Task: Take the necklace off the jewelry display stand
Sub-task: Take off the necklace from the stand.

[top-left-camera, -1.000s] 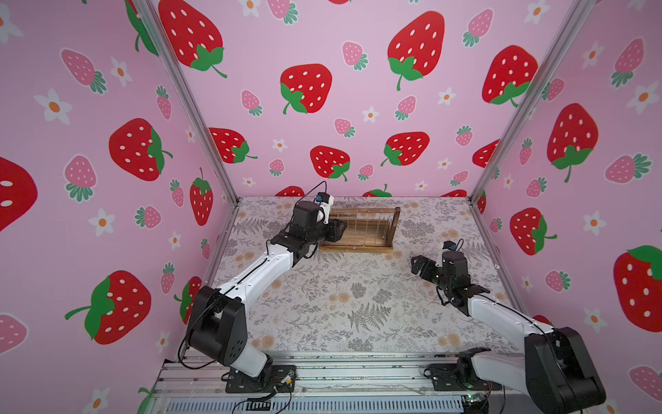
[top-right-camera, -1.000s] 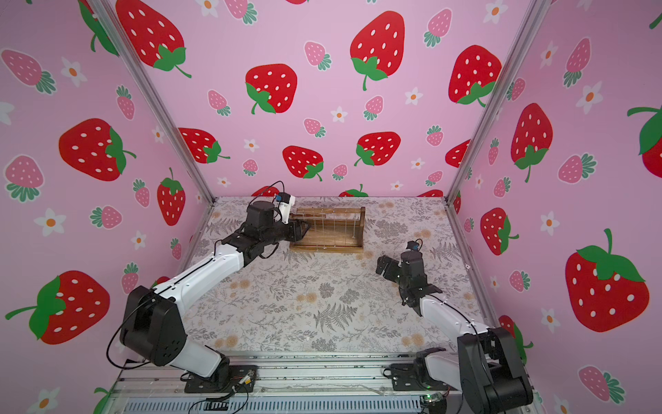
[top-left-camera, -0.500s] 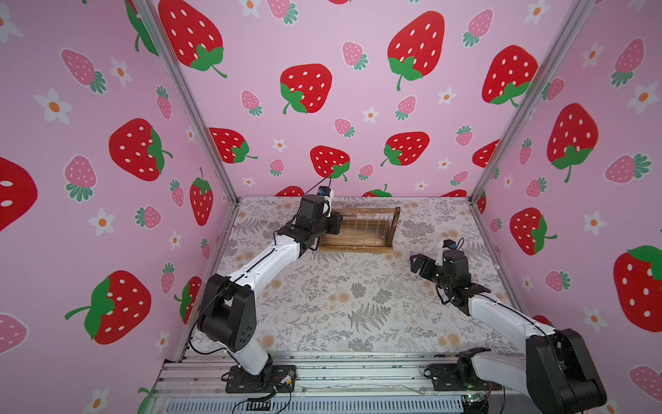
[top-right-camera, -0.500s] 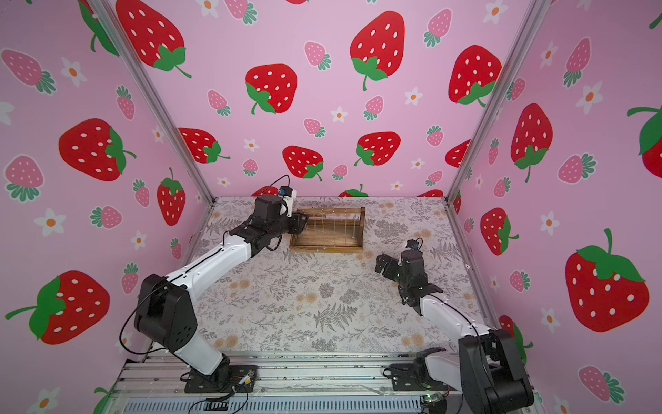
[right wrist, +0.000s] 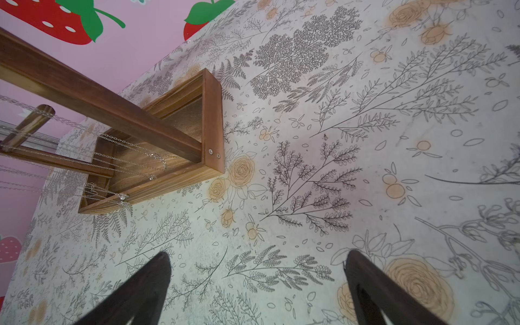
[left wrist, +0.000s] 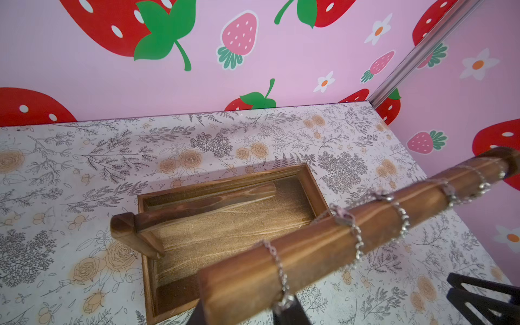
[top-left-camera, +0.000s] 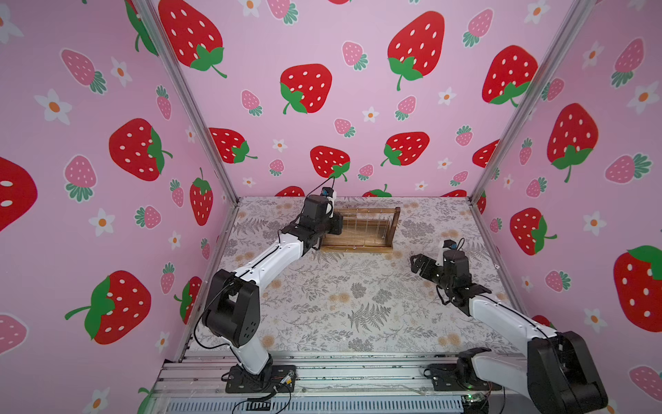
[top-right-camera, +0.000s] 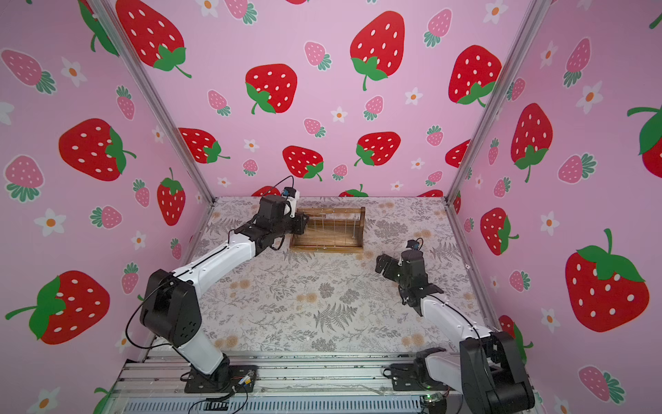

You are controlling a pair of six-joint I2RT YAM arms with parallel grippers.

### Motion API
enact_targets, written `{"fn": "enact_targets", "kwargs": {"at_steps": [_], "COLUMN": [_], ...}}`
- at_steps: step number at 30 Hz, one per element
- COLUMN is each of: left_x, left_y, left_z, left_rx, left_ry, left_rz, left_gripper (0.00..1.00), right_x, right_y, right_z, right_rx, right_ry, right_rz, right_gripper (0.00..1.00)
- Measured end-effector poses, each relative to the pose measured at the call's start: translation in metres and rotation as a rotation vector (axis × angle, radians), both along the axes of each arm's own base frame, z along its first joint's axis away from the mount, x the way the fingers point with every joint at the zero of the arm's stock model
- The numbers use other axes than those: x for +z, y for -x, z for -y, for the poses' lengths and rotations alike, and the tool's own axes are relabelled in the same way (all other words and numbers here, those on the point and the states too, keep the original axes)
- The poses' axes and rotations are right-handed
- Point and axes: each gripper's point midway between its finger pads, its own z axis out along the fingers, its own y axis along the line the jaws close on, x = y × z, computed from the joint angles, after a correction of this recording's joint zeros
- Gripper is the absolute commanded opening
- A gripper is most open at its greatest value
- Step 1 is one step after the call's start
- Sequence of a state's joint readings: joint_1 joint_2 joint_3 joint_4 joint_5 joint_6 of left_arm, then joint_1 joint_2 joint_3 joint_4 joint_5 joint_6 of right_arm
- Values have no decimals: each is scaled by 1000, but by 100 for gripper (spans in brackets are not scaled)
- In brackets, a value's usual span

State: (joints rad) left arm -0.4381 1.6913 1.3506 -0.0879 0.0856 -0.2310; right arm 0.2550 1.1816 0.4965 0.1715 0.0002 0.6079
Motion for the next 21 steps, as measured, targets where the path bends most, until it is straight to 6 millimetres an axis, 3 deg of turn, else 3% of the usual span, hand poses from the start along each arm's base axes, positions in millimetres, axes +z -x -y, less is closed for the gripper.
{"fn": "enact_targets", "kwargs": {"at_steps": [10,21], "left_x": [2,1], "left_y": [0,1], "left_z": [1,1], "left_rx": [-4,-6], "left_ry": [-4,-6], "left_rz": [2,1], "left_gripper": [0,0], "right_x": [3,4], "right_y": [-1,-1], "right_z": [-1,-2], "right_rx": [2,6], "right_ry": [-4,-7], "right_rz": [-2,-3], "right_gripper": [95,95]}}
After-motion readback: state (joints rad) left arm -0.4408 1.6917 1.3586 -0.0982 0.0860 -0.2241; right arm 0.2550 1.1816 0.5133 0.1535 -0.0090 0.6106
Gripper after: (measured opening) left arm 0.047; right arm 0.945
